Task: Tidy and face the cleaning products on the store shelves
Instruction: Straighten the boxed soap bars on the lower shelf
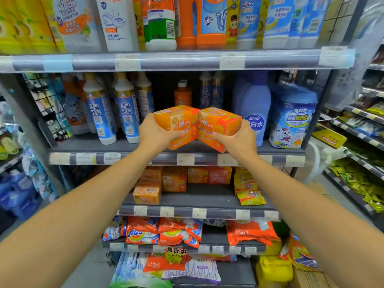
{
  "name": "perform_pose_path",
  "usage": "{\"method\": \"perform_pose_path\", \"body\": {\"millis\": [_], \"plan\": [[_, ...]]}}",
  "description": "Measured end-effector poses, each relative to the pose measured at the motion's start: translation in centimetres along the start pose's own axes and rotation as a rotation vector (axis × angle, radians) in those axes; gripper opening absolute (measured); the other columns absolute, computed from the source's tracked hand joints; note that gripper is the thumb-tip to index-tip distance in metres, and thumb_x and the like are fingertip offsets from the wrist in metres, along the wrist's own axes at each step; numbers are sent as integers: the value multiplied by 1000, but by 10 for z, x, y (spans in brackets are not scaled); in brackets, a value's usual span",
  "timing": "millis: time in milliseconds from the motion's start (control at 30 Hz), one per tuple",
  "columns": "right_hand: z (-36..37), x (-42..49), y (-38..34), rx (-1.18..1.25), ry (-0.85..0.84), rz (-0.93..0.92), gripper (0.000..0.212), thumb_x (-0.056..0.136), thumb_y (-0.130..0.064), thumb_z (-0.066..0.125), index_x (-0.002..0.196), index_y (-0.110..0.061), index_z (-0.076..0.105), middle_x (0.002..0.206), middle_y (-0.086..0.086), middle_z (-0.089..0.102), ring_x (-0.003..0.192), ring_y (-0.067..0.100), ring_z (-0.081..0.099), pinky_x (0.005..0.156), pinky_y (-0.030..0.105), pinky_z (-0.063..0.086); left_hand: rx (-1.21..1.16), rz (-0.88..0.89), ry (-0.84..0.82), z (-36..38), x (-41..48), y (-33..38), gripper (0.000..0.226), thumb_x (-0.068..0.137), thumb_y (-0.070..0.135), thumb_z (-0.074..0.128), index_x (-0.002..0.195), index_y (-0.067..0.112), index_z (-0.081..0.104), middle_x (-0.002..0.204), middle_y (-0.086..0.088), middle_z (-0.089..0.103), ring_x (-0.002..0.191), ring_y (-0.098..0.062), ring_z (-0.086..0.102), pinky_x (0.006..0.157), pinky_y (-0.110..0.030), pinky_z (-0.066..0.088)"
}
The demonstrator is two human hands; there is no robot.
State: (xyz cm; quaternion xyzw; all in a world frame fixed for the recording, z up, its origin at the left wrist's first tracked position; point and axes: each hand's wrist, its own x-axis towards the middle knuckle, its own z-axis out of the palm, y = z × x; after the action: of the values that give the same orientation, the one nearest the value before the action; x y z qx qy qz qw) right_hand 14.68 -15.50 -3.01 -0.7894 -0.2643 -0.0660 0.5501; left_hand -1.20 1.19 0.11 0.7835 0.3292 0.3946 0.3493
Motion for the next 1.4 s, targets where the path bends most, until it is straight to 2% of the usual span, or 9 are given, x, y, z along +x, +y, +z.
{"method": "perform_pose_path", "body": {"millis": [233, 367, 467, 733, 867, 1033, 1167, 1333, 1400], "plan": [[-67, -62, 20, -13, -155, -62, 75, 59, -49, 86, 118, -19, 50, 110, -3, 62, 95, 14, 59, 76, 31, 52, 92, -11, -156, -18, -91, -6, 76, 47, 52, 93, 107, 25, 53, 95, 15, 58, 81, -1, 56, 61, -19, 43], [-93, -96, 48, -35, -249, -43, 65, 58, -45, 88, 108, -23, 51, 97, -8, 63, 81, 5, 60, 63, 17, 44, 139, -68, -238, -10, -147, -20, 70, 49, 46, 94, 102, 19, 57, 96, 8, 63, 87, -12, 61, 65, -25, 49], [-105, -120, 70, -53, -316, -21, 65, 58, -46, 88, 107, -25, 51, 89, -18, 57, 74, -9, 51, 52, 7, 37, 119, -163, -271, 0, -182, -32, 78, 46, 46, 95, 109, 16, 58, 105, -1, 67, 95, -22, 64, 82, -46, 55], [-103, -150, 122, -64, -494, 165, 60, 58, -45, 89, 103, -21, 56, 91, -5, 65, 81, 14, 64, 68, 36, 56, -182, -537, -428, 23, -243, -78, 114, 44, 19, 99, 142, 9, 42, 124, -11, 61, 91, -35, 70, 74, -53, 59], [-85, -149, 146, 8, -509, 294, 61, 58, -36, 91, 102, -27, 50, 87, -8, 65, 77, 9, 65, 56, 26, 52, -183, -547, -499, 30, -242, -101, 91, 45, 13, 98, 125, 7, 55, 99, -8, 62, 77, -23, 71, 60, -37, 60], [-50, -130, 165, 76, -517, 393, 62, 60, -30, 91, 108, -24, 51, 91, -1, 66, 75, 14, 70, 54, 27, 52, -228, -569, -533, 38, -213, -122, 86, 29, 27, 98, 103, 7, 60, 109, -26, 64, 95, -37, 69, 75, -49, 60], [-11, -102, 171, 77, -554, 442, 85, 61, -32, 91, 131, -15, 47, 103, -2, 63, 80, 17, 70, 55, 26, 53, -319, -610, -544, 47, -178, -138, 116, 27, 25, 100, 133, 13, 54, 118, -12, 64, 105, -34, 66, 84, -50, 58], [46, -70, 184, 22, -566, 439, 67, 56, -38, 91, 106, -27, 48, 95, -4, 61, 69, 11, 66, 45, 19, 50, -359, -585, -605, 57, -140, -164, 78, 42, 13, 99, 111, 19, 64, 113, -10, 69, 101, -32, 69, 81, -53, 58], [68, -59, 191, 6, -561, 430, 76, 56, -40, 91, 117, -24, 48, 96, -7, 57, 74, 10, 64, 44, 18, 50, -372, -593, -600, 63, -127, -177, 74, 46, 8, 96, 110, 21, 61, 116, -10, 66, 103, -30, 67, 83, -53, 57]]}}
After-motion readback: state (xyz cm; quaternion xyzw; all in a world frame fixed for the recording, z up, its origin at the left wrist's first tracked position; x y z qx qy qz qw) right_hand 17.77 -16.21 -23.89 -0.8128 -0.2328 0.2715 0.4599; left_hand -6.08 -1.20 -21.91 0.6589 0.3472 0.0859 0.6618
